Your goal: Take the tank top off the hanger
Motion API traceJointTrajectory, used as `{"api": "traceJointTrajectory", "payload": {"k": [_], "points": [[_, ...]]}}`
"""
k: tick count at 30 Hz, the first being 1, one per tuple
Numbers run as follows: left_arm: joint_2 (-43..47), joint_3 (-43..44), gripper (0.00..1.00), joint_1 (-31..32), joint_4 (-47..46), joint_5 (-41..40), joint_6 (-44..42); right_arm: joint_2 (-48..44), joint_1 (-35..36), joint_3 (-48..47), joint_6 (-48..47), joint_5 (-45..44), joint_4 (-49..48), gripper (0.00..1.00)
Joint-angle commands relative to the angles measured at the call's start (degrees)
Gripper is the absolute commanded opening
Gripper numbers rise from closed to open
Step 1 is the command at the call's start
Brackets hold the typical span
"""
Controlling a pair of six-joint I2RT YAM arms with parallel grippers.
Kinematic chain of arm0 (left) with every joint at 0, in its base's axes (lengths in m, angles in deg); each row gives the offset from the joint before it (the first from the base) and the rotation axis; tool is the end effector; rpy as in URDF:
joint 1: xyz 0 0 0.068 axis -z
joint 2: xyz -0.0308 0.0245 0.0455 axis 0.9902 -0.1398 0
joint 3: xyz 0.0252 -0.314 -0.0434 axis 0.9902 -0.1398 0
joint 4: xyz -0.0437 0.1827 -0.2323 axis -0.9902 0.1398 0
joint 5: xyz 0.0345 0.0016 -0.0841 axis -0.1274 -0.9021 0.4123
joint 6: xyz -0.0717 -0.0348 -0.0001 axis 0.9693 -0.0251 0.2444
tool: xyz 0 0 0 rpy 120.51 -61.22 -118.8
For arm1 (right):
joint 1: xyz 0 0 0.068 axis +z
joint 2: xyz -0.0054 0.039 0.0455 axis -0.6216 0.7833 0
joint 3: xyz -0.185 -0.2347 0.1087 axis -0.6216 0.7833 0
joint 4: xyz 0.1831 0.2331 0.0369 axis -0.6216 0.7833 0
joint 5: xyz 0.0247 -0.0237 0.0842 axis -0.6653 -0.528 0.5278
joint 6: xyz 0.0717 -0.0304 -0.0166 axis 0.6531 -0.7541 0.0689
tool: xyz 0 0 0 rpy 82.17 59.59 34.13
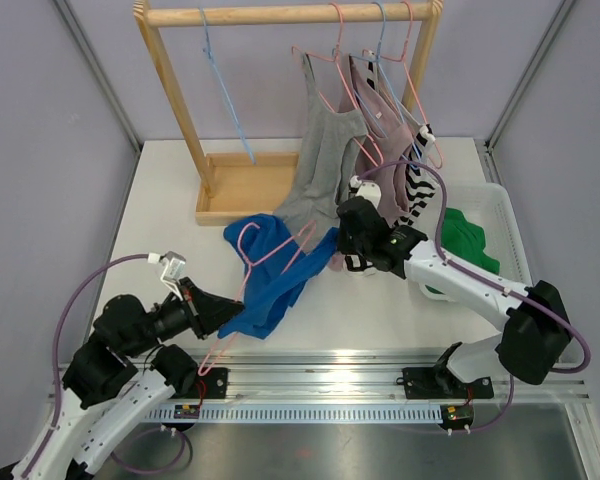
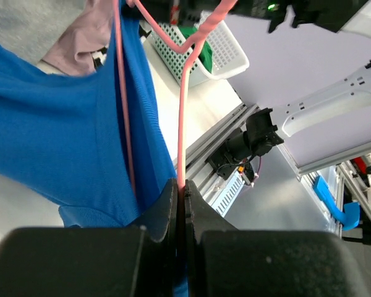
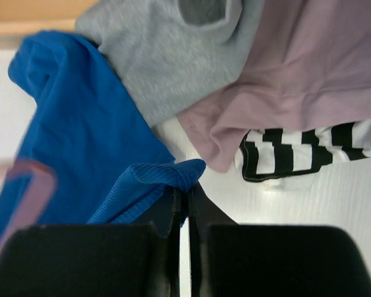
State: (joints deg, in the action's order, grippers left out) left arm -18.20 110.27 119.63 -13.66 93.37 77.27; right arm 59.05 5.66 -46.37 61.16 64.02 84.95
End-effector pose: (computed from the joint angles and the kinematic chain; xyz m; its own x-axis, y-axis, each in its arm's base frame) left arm 0.0477 -0.0651 0.3306 -0.6032 -0.2660 -0.7519 0.5851 0.4931 -0.6438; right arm 0.2756 0.2322 0.3039 -0.6268 0.1044 -0.7721 -0.1228 0.9654 0.2302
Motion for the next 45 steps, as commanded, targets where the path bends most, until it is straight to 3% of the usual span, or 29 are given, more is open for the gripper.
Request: {"api": "traceJointTrajectory", "payload": {"k": [1,4,6,8,12,22,23,28,32,35,39,44,45], "points": [[1.56,8.04,0.0,0.12,1.69,1.81,-2.86,-0.18,-2.08,-0.76,-1.1,-1.64,2.87,0.0],[1.04,11.3,0.0,0.12,1.26,-0.99,-3.83,-5.26,-2.08,2.66,-1.2,8.81,-1.78,0.0],[0.42,12.27,0.0,0.12,-2.68,-2.41,-3.57,-10.71,-2.08,6.51,-1.11,20.92,-5.3,0.0],[0.07,11.66,0.0,0.12,-11.02,-3.64,-3.83,-15.45,-2.08,9.42,0.46,34.6,-12.33,0.0],[-4.4,10.69,0.0,0.12,-26.4,-2.78,-7.07,-21.09,-1.13,14.52,2.93,48.02,-16.57,0.0],[-22.68,10.43,0.0,0.12,-65.77,3.82,-20.26,-35.42,1.61,15.77,-2.34,46.81,-0.77,0.0],[-26.0,10.51,0.0,0.12,-71.29,4.0,-20.96,-37.78,1.61,15.42,-1.9,48.11,-0.75,0.0],[-35.69,13.41,0.0,0.21,-79.5,6.72,-24.84,-45.96,1.61,12.26,2.23,56.13,-6.91,0.0],[-38.08,12.98,0.0,0.21,-86.27,-1.7,-24.49,-45.9,1.61,6.37,-3.48,43.17,7.92,0.0],[-37.55,12.71,0.0,0.21,-86.03,-8.12,-22.91,-42.91,1.52,6.62,-3.66,38.82,13.22,0.0],[-35.53,13.15,0.0,0.74,-78.57,-15.31,-20.36,-40.44,1.61,10.74,-1.38,39.69,8.67,0.0],[-35.96,20.96,0.0,0.91,-54.33,-22.72,-17.98,-33.51,2.22,14.53,1.17,36.71,2.77,0.0],[-36.23,22.36,0.0,1.09,-47.94,-24.2,-17.29,-32.36,2.74,14.71,1.26,35.22,1.81,0.04]]}}
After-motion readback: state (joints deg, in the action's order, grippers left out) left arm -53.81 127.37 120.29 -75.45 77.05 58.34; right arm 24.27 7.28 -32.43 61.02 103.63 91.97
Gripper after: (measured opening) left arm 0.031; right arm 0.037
